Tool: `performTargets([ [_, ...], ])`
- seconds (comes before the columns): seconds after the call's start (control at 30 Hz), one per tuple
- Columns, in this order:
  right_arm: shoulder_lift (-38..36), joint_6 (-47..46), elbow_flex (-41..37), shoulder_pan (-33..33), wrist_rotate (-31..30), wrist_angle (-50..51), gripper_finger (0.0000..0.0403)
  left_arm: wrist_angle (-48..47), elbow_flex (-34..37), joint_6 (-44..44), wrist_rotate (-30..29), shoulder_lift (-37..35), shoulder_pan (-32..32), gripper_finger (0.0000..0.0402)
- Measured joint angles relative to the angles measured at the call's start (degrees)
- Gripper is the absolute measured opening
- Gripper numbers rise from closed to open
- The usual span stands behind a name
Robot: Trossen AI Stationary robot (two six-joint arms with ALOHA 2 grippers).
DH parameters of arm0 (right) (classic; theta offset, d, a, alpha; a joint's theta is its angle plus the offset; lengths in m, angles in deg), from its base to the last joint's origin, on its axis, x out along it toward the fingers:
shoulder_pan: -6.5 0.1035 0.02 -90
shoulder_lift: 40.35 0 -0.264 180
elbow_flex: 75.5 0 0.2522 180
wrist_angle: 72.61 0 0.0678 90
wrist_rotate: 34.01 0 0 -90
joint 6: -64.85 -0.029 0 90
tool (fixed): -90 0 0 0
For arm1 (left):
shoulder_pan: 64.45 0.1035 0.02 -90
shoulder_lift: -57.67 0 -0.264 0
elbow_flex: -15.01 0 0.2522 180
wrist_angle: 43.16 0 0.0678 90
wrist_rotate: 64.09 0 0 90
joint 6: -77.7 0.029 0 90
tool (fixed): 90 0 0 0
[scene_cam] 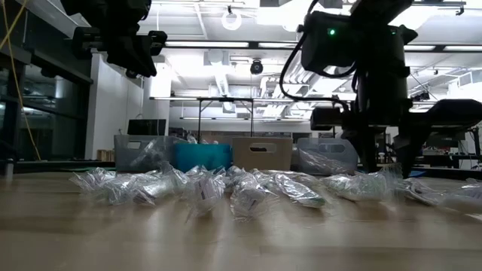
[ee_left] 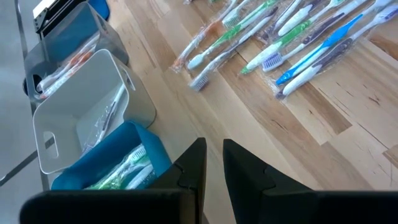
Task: Pick & Place Toothbrushes
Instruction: Put the purple toothbrush into the white bin
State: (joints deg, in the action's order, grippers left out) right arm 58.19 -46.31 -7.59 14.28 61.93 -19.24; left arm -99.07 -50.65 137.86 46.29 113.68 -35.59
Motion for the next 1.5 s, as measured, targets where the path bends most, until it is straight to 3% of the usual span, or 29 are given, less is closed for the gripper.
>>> performTargets([
  [0.23, 0.0, -2.6, 0.0, 2.2, -1.2, -1.1, 0.0138, 0.0, 0.0, 0.0, 0.0, 0.0, 0.0, 0.0051],
  [0.57, 0.0, -4.5, 0.0, 2.9, 2.2, -1.8, 0.0242, -0.1, 0.0, 0.0, 0.0, 0.0, 0.0, 0.0051],
  [0.8, 0.0, -9.7, 0.0, 7.2, 1.8, -2.7, 0.0256, -1.5, 0.0, 0.0, 0.0, 0.0, 0.0, 0.0051],
  [1.1, 0.0, -13.2, 0.0, 10.5, -1.4, -1.5, 0.02, -1.4, 0.0, 0.1, 0.0, 0.0, 0.0, 0.0051],
  [1.5, 0.0, -13.1, 0.0, 10.6, -2.9, -1.6, 0.0045, -1.4, 0.0, 0.1, 0.0, 0.0, 0.0, 0.0051],
])
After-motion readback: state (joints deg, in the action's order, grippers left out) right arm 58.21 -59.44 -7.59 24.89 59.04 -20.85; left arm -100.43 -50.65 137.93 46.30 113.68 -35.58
